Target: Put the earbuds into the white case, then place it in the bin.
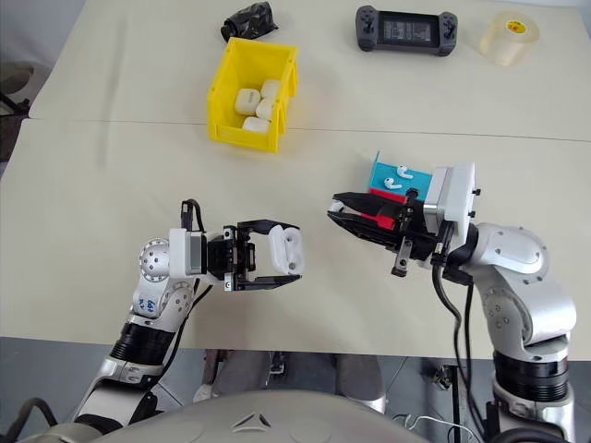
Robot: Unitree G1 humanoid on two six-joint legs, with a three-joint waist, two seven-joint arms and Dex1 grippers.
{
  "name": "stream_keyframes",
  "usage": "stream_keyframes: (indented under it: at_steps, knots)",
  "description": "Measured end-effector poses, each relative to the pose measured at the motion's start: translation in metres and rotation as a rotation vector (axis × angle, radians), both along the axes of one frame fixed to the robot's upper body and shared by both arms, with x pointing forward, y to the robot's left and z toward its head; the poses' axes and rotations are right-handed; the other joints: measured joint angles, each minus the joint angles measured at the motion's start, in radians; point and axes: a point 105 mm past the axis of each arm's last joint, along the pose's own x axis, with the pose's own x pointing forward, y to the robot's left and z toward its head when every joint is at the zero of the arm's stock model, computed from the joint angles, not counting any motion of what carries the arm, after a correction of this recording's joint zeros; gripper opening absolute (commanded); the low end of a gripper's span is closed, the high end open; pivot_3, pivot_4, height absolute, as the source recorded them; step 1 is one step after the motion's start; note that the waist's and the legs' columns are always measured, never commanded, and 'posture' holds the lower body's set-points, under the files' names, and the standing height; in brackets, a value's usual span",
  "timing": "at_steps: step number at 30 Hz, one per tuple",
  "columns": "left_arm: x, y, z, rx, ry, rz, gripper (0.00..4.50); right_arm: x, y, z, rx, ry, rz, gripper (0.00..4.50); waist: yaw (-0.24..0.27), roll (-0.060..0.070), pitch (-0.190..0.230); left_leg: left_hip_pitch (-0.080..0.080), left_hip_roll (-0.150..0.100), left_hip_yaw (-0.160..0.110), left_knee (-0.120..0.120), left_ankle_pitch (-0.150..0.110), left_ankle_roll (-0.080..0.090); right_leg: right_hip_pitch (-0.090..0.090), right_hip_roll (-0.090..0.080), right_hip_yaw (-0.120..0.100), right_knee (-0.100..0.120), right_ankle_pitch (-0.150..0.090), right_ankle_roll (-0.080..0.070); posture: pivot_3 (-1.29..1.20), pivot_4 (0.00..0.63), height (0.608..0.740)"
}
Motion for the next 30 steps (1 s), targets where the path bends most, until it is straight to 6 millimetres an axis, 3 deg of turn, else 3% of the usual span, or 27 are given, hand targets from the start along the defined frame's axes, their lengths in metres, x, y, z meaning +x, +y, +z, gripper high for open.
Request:
stream_keyframes:
  at_steps: [3,12,30]
  knots:
    - [0.003,-0.003,0.008,-0.008,-0.033,-0.036,2.86,-0.011,0.014,0.009,0.183,0.018,0.007,0.59,0.002,0.0,0.0,0.0,0.0,0.0,0.0,0.0,0.0,0.0,0.0,0.0,0.0,0.0,0.0,0.0,0.15,0.74]
    - [0.002,-0.009,0.016,-0.037,-0.051,-0.08,2.86,-0.032,0.036,0.008,0.218,0.029,0.086,0.59,-0.004,0.0,0.0,0.0,-0.001,0.001,0.0,0.0,0.001,0.0,0.0,0.001,0.0,0.0,0.0,0.0,0.15,0.74]
    - [-0.001,-0.015,0.025,-0.06,-0.041,-0.094,2.86,-0.029,0.034,-0.012,0.203,0.015,0.089,0.59,-0.004,0.0,0.0,0.0,-0.001,0.001,0.0,0.0,0.001,0.0,0.0,0.001,0.0,0.0,0.0,0.0,0.15,0.74]
